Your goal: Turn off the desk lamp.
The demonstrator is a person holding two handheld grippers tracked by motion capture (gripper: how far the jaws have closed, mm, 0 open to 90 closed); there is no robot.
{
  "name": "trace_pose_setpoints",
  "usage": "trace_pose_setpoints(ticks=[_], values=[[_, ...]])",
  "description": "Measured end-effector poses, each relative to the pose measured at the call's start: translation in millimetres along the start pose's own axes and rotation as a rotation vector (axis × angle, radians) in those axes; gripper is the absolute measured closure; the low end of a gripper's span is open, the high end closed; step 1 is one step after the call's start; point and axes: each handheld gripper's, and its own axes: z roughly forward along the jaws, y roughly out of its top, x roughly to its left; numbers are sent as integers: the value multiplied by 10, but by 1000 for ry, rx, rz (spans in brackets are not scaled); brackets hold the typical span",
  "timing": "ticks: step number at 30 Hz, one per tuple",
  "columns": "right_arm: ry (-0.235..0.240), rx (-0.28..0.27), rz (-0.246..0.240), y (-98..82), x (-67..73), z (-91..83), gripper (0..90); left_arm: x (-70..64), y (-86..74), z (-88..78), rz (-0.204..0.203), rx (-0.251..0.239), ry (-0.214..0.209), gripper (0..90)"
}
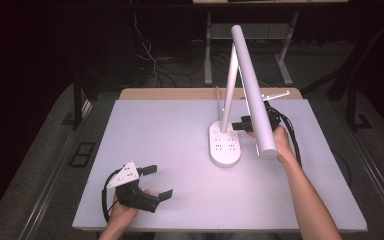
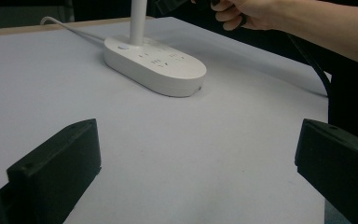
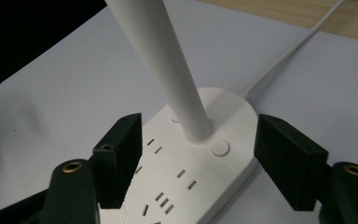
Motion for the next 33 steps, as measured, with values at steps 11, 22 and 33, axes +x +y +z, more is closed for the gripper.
trace_pose_setpoints(ticks=[11, 22, 33], values=[[1, 23, 55, -60, -118, 156, 629, -7, 1, 14, 5, 3, -5, 0], [-3, 20, 39, -64, -126, 280, 888, -8, 1, 17, 7, 4, -10, 0], [-34, 35, 59, -101, -140, 424, 900, -5, 1, 14, 8, 5, -10, 0]])
